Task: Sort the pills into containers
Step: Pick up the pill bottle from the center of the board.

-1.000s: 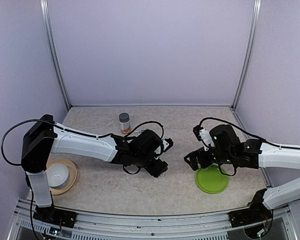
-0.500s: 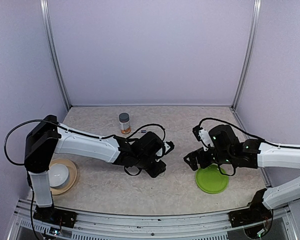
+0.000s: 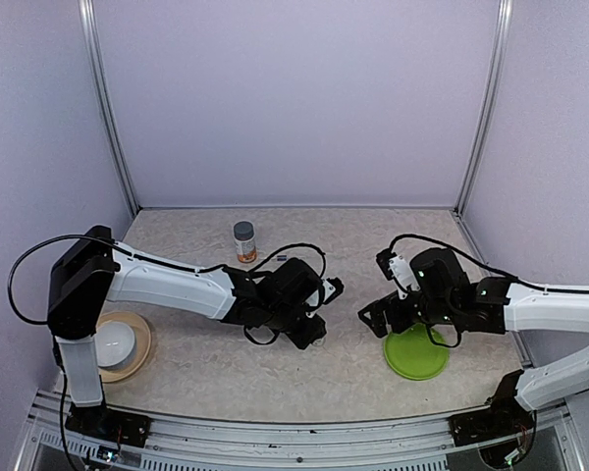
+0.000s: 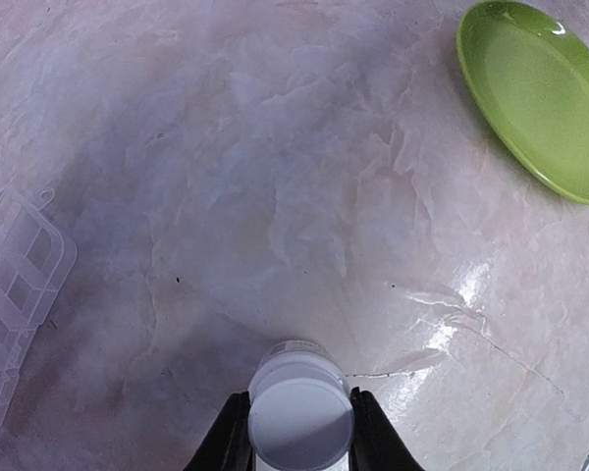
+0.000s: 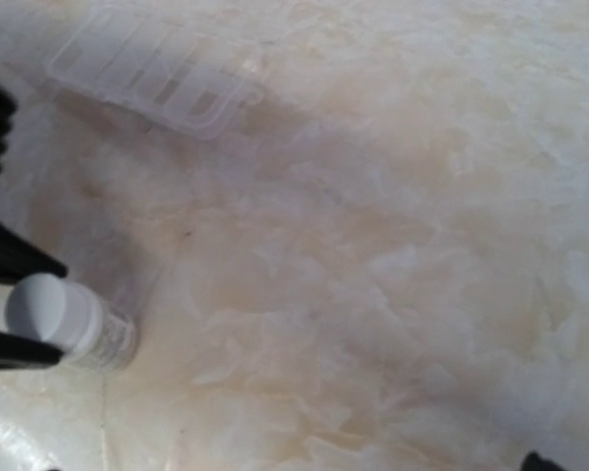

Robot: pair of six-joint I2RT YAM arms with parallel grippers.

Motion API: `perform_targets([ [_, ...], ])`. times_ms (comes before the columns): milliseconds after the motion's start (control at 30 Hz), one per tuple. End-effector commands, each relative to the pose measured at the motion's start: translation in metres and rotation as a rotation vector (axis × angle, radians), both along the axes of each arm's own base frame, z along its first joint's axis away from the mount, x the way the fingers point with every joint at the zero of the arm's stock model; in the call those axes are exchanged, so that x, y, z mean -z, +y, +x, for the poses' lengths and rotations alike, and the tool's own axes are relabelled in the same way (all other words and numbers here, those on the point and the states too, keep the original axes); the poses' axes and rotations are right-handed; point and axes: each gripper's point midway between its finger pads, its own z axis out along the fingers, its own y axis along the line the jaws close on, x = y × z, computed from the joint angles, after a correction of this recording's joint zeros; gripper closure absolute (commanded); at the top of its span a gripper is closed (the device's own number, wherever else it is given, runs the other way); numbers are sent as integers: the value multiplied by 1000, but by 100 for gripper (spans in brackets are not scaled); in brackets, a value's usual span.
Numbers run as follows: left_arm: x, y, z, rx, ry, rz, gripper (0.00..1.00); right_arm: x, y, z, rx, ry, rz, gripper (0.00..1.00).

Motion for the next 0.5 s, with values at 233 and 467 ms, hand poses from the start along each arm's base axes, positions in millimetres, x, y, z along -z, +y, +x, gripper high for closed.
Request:
perform_targets([
  [233,-78,-3,-23,144,-21,-264,82,-36,53,-53,-458,-80,283,1],
  [467,-121,-5,-58,307,-43,-411,86,-56,71,-92,-689,-74,447,2],
])
